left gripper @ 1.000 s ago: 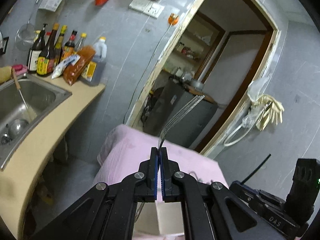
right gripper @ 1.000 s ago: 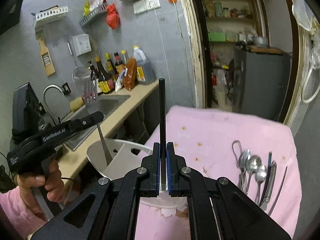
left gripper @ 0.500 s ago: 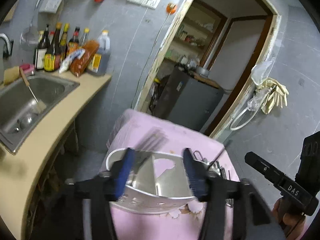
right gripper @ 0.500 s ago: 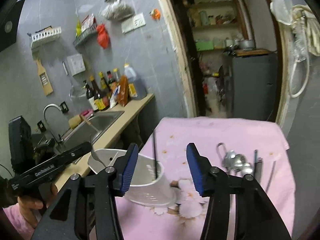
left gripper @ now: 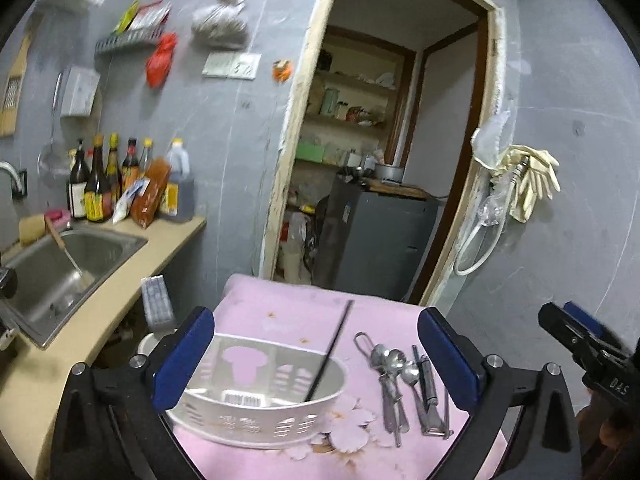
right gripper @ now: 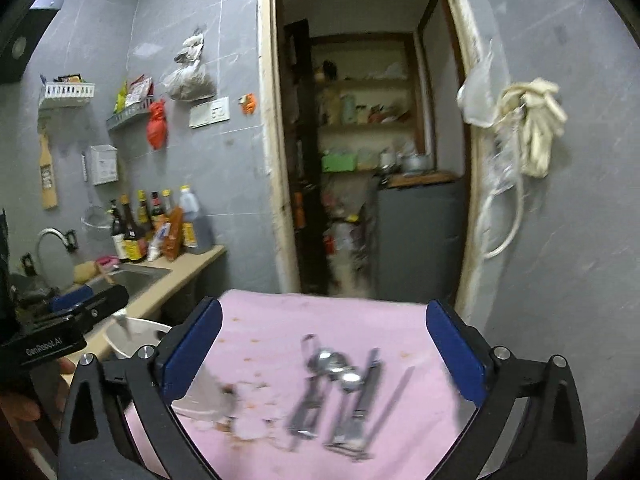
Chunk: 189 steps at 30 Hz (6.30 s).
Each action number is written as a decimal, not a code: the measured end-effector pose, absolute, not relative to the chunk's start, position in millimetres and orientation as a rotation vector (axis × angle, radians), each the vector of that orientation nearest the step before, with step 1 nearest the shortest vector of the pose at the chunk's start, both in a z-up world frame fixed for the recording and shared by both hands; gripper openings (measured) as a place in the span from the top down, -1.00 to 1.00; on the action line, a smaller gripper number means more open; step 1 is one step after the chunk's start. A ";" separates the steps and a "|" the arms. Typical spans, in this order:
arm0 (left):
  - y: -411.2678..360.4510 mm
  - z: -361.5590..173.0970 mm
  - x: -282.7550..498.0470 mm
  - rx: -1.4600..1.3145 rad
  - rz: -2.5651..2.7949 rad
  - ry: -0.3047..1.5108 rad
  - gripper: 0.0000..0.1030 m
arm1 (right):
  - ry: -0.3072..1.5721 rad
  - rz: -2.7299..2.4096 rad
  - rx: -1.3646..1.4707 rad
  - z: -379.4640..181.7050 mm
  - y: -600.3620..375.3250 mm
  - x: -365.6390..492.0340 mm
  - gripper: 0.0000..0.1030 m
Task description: Organize utensils
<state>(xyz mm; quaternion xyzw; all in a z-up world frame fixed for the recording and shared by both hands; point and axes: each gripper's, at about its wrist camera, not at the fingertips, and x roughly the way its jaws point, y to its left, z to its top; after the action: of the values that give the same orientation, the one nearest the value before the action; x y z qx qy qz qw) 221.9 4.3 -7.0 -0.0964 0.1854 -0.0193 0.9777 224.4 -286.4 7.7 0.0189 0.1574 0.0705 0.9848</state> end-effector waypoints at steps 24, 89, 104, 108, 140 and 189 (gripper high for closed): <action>-143.3 -53.0 281.9 -0.040 -0.183 0.457 -0.99 | 0.567 0.142 0.131 -91.1 -411.7 301.2 -0.90; -118.1 -109.3 360.4 -0.221 -0.166 0.794 0.55 | 0.838 0.267 0.444 -165.4 -362.4 329.0 0.92; -104.5 -80.5 290.9 -0.132 -0.322 0.750 0.55 | 0.697 0.229 0.369 -116.6 -343.3 252.9 0.92; -98.7 -74.9 280.8 -0.126 -0.346 0.726 0.55 | 0.678 0.210 0.355 -110.1 -339.9 237.9 0.92; -32.9 -12.4 227.4 -0.147 -0.439 0.581 0.55 | 0.481 0.187 0.242 -10.2 -273.9 179.1 0.94; 106.9 -21.9 245.3 -0.196 -0.063 0.604 -0.10 | 0.455 0.356 0.262 -22.1 -199.3 252.4 -0.06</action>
<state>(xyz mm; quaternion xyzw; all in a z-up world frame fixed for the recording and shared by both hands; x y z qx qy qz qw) 245.3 106.9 -21.9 -0.0965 0.2969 -0.0308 0.9495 252.4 -199.3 -22.1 0.1288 0.2239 0.1750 0.9501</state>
